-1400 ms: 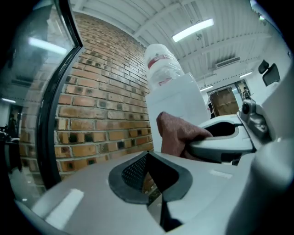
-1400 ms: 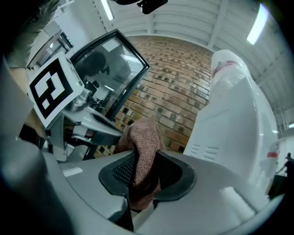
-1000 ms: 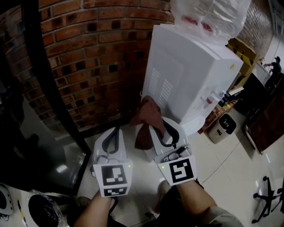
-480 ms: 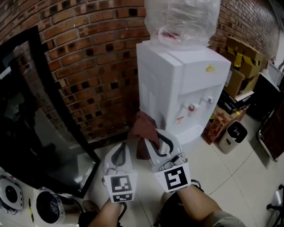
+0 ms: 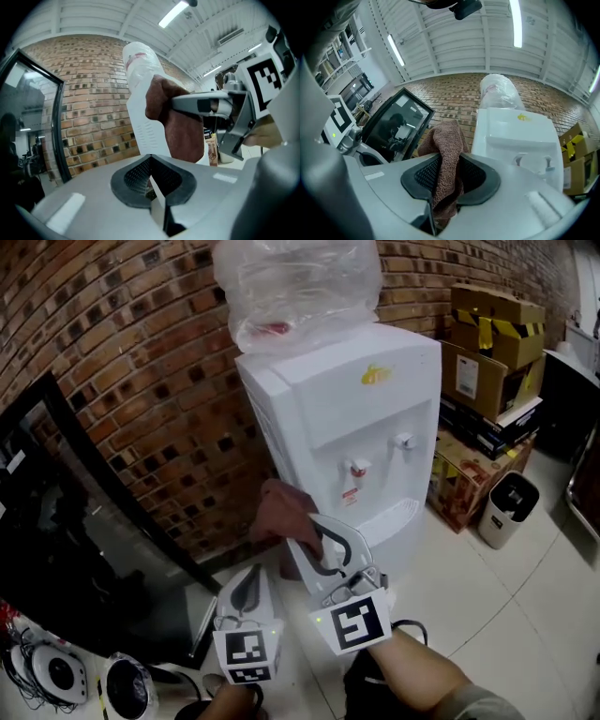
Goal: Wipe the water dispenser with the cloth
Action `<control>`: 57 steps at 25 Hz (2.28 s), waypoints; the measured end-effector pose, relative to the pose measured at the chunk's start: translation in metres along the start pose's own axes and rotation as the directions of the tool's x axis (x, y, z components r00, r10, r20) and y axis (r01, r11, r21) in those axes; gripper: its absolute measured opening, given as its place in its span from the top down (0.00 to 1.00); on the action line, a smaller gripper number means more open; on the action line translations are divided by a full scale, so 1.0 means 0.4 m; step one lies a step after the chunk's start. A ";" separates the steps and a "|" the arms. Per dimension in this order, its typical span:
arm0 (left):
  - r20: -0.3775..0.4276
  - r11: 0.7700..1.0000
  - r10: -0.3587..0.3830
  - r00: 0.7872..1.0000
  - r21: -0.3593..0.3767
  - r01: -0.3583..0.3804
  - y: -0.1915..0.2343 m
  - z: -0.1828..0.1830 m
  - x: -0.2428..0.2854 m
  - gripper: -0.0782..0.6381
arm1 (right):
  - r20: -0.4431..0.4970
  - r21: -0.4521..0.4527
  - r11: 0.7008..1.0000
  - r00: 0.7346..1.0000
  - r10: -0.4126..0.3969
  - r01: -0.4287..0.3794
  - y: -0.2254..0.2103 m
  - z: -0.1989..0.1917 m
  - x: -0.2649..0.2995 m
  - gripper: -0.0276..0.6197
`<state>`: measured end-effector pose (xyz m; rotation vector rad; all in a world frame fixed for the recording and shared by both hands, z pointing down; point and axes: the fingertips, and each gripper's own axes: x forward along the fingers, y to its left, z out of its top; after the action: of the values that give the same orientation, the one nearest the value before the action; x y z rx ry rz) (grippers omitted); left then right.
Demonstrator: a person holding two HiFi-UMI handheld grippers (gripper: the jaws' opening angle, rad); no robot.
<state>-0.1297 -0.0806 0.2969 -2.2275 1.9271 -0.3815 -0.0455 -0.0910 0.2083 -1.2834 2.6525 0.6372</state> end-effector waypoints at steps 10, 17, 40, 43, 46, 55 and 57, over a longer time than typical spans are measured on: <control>0.095 0.996 0.007 0.995 -0.091 0.002 0.002 0.050 -0.002 0.89 | -0.014 -0.072 0.997 0.999 -0.029 0.028 0.025 0.042 -0.060 0.79; 0.216 0.983 0.003 0.976 -0.181 0.037 0.020 0.162 -0.023 0.89 | 0.000 -0.142 0.986 0.996 -0.092 0.091 -0.016 0.194 -0.017 0.79; 0.166 0.963 0.236 0.957 -0.175 -0.207 -0.143 0.227 0.009 0.89 | 0.147 -0.272 0.960 0.984 0.101 -0.058 -0.152 0.207 0.015 0.79; 0.140 0.949 0.287 0.947 -0.178 -0.261 -0.132 0.219 0.021 0.89 | 0.173 -0.288 0.953 0.974 0.146 -0.091 -0.151 0.270 0.064 0.79; 0.129 0.941 0.320 0.939 -0.161 -0.299 -0.135 0.222 0.020 0.89 | 0.169 -0.313 0.946 0.975 0.145 -0.086 -0.168 0.278 0.091 0.79; 0.123 0.938 0.340 0.932 -0.111 -0.327 -0.132 0.265 0.036 0.89 | 0.184 -0.273 0.962 0.981 0.054 -0.002 -0.290 0.289 0.104 0.79; 0.135 0.947 0.318 0.938 -0.098 -0.307 -0.146 0.287 0.056 0.89 | 0.191 -0.253 0.967 0.982 0.012 0.038 -0.350 0.299 0.097 0.79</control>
<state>-0.0368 -0.0983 0.2066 -1.8798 2.1943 -0.0933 0.0301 -0.1452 0.0446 -1.2258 2.4646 1.0729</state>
